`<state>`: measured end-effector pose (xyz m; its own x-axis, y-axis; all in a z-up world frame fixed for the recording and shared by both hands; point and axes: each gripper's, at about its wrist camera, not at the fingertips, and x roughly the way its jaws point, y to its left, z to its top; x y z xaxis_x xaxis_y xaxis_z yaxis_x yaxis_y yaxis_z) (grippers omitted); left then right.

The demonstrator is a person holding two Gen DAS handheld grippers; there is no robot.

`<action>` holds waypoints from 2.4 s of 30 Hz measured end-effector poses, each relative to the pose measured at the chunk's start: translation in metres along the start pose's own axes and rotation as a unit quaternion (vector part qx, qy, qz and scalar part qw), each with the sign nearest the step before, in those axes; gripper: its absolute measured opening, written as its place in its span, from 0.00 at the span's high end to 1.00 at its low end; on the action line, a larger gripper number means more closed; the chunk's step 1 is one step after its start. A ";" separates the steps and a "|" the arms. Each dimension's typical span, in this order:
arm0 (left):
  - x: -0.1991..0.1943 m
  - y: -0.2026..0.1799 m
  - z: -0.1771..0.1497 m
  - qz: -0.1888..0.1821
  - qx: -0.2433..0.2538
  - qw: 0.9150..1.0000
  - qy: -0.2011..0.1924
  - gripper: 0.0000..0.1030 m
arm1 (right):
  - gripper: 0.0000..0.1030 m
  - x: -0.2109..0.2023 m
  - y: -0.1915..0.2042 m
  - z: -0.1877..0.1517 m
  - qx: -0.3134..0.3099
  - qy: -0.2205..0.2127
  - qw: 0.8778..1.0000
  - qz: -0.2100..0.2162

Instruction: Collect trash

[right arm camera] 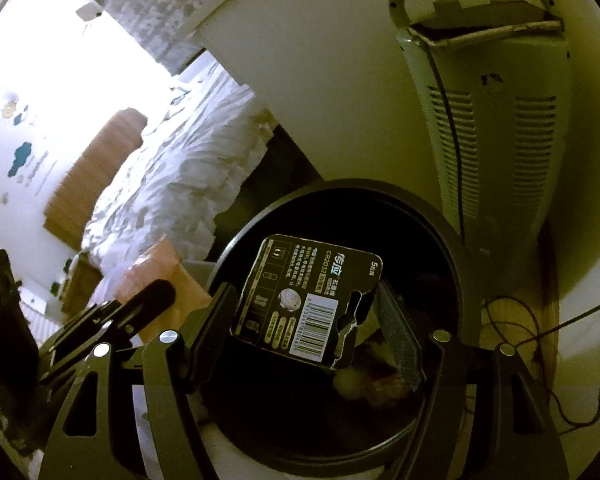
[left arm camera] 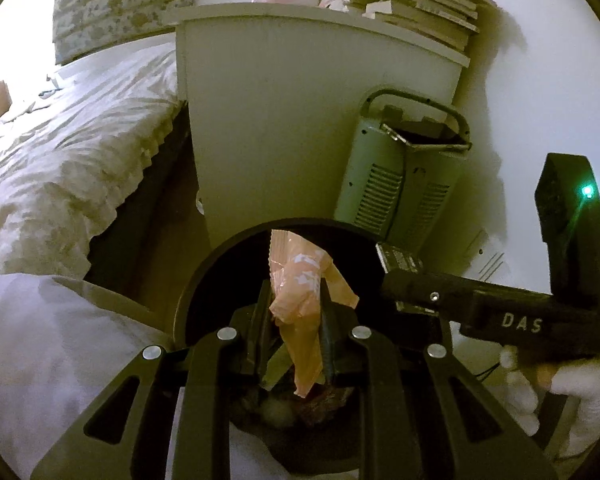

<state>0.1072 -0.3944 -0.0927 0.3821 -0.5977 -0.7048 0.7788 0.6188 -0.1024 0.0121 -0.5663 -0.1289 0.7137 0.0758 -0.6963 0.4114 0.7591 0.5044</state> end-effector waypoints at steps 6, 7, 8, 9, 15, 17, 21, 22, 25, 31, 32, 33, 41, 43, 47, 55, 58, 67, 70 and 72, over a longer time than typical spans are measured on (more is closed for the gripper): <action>0.002 0.000 0.001 0.010 0.002 1.000 0.001 0.72 | 0.30 0.002 -0.002 0.002 0.004 0.006 1.000 -0.001; 0.001 -0.001 0.001 0.013 0.005 1.000 -0.001 0.65 | 0.29 0.001 -0.001 0.002 0.004 0.008 1.000 -0.002; 0.000 -0.001 0.001 0.014 0.005 1.000 -0.002 0.62 | 0.28 0.001 -0.001 0.002 0.004 0.009 1.000 -0.001; -0.002 -0.001 0.001 0.015 0.007 1.000 -0.005 0.55 | 0.24 0.001 0.000 0.003 0.005 0.009 1.000 0.000; -0.022 -0.001 -0.002 0.030 0.016 0.999 -0.036 0.25 | 0.23 -0.004 0.003 0.001 0.003 0.008 1.000 0.004; -0.029 0.002 -0.002 0.031 0.014 0.998 -0.044 0.25 | 0.23 -0.006 0.006 0.001 0.000 0.008 1.000 0.004; -0.045 0.010 -0.005 0.039 0.005 0.997 -0.060 0.15 | 0.23 -0.009 0.015 -0.001 -0.005 0.004 1.000 0.006; -0.049 0.012 -0.006 0.042 0.005 0.997 -0.064 0.15 | 0.23 -0.010 0.019 -0.002 -0.007 0.003 1.000 0.008; -0.063 0.018 -0.007 0.047 0.000 0.996 -0.073 0.15 | 0.23 -0.011 0.031 -0.006 -0.015 0.001 1.000 0.013; -0.098 0.040 -0.015 0.071 -0.027 0.992 -0.100 0.07 | 0.23 -0.012 0.069 -0.008 -0.037 -0.005 0.999 0.032; -0.104 0.045 -0.016 0.076 -0.033 0.991 -0.104 0.07 | 0.23 -0.011 0.076 -0.009 -0.043 -0.006 0.998 0.035; -0.111 0.051 -0.018 0.082 -0.042 0.990 -0.106 0.06 | 0.21 -0.010 0.083 -0.010 -0.049 -0.006 0.998 0.039; -0.170 0.108 -0.048 0.165 -0.118 0.970 -0.135 0.06 | 0.20 -0.002 0.167 -0.031 -0.123 -0.010 0.990 0.064; -0.187 0.124 -0.059 0.198 -0.138 0.960 -0.141 0.06 | 0.20 -0.001 0.190 -0.039 -0.147 -0.016 0.987 0.065; -0.218 0.154 -0.082 0.253 -0.178 0.940 -0.143 0.05 | 0.15 0.000 0.235 -0.060 -0.190 -0.032 0.979 0.074; -0.264 0.190 -0.126 0.331 -0.224 0.903 -0.160 0.06 | 0.05 0.003 0.305 -0.104 -0.257 -0.065 0.960 0.087; -0.273 0.200 -0.141 0.336 -0.241 0.895 -0.165 0.05 | 0.05 0.009 0.323 -0.120 -0.277 -0.073 0.954 0.085; -0.283 0.215 -0.169 0.342 -0.274 0.883 -0.167 0.05 | 0.05 0.024 0.338 -0.146 -0.308 -0.113 0.943 0.057; -0.284 0.219 -0.173 0.344 -0.281 0.880 -0.168 0.05 | 0.05 0.031 0.336 -0.151 -0.310 -0.116 0.942 0.051; -0.282 0.221 -0.174 0.344 -0.283 0.880 -0.166 0.05 | 0.05 0.034 0.336 -0.153 -0.311 -0.119 0.942 0.047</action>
<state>0.0847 0.0002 -0.0387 0.8641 -0.0393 -0.5018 -0.0310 0.9909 -0.1309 0.0879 -0.2102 -0.0612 0.8679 0.0713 -0.4917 -0.0191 0.9937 0.1104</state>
